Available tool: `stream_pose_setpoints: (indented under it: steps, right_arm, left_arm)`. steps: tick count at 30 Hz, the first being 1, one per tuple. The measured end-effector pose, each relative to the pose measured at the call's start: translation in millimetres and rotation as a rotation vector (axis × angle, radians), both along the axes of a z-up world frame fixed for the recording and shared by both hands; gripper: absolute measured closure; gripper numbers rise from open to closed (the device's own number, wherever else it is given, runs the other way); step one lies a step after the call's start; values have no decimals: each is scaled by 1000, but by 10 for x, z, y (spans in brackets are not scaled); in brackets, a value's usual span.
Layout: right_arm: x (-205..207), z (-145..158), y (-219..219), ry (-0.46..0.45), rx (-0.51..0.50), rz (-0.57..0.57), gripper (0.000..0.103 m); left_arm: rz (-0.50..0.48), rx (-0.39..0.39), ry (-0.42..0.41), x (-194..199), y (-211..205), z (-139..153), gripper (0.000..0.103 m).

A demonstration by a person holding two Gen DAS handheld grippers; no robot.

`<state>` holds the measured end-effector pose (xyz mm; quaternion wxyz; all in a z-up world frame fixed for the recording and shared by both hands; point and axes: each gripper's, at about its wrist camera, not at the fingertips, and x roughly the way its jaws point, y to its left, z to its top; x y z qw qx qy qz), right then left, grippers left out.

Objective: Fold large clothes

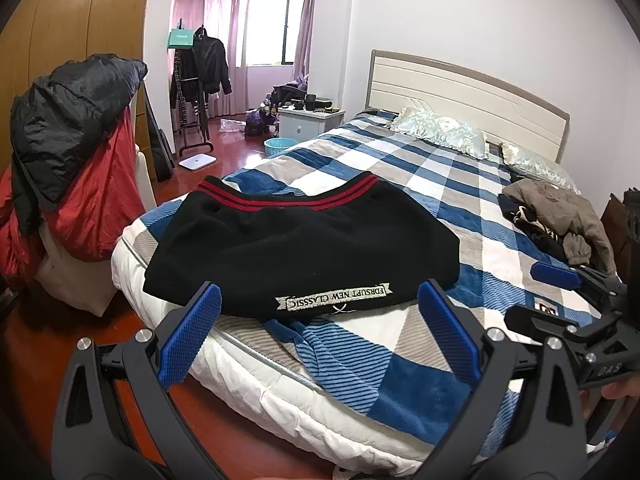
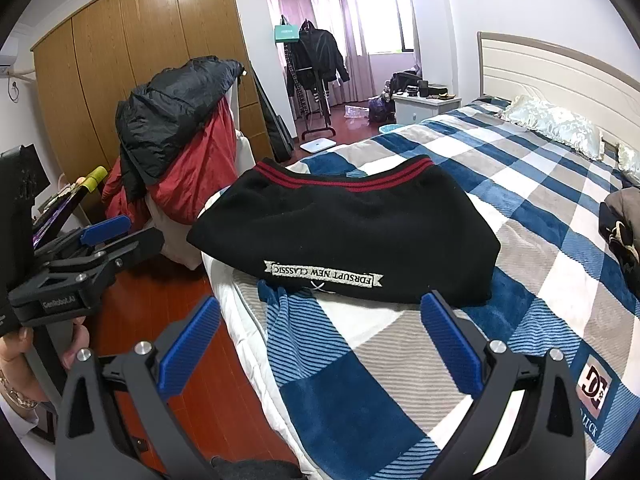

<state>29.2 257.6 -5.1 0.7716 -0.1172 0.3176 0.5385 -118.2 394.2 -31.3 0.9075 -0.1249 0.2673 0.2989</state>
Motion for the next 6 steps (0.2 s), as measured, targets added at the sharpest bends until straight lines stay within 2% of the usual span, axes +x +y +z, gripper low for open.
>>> stream_pose_setpoints:
  steps: [6]
  right_arm:
    - [-25,4,9,1,3,0,5]
  left_arm:
    - [-6,28,31,23,-41,4,6]
